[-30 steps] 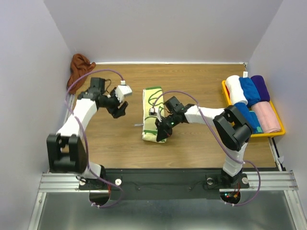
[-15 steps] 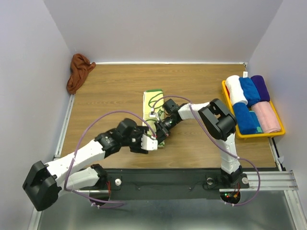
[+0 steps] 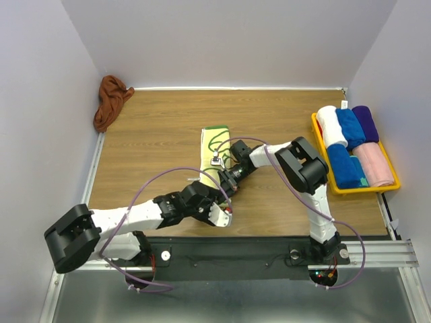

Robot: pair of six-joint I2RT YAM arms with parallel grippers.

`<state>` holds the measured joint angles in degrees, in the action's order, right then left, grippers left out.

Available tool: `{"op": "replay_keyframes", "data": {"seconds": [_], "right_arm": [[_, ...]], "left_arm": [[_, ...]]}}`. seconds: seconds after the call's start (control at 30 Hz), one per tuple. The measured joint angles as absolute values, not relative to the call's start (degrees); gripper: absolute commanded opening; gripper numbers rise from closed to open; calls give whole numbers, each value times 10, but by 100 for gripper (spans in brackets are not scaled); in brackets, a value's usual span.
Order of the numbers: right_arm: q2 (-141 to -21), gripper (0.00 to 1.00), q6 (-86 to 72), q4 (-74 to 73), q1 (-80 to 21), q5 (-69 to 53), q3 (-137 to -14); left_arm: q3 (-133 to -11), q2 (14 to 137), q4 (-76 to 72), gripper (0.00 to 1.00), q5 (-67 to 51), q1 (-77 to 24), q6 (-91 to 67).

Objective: Roll the towels
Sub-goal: Roll the towel

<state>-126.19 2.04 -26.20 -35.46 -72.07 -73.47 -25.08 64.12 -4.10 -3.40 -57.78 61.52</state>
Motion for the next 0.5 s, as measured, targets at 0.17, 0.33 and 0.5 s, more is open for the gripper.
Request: {"op": "replay_keyframes", "data": {"seconds": [0.17, 0.33, 0.5], "right_arm": [[-1271, 1, 18, -267, -352, -729, -740], [-1272, 7, 17, -270, -349, -731, -742], [-1271, 50, 17, -278, -344, -727, -743]], "left_arm": [[-251, 697, -81, 64, -15, -578, 625], [-251, 745, -108, 36, -7, -578, 623], [-279, 765, -67, 23, -29, -578, 595]]}}
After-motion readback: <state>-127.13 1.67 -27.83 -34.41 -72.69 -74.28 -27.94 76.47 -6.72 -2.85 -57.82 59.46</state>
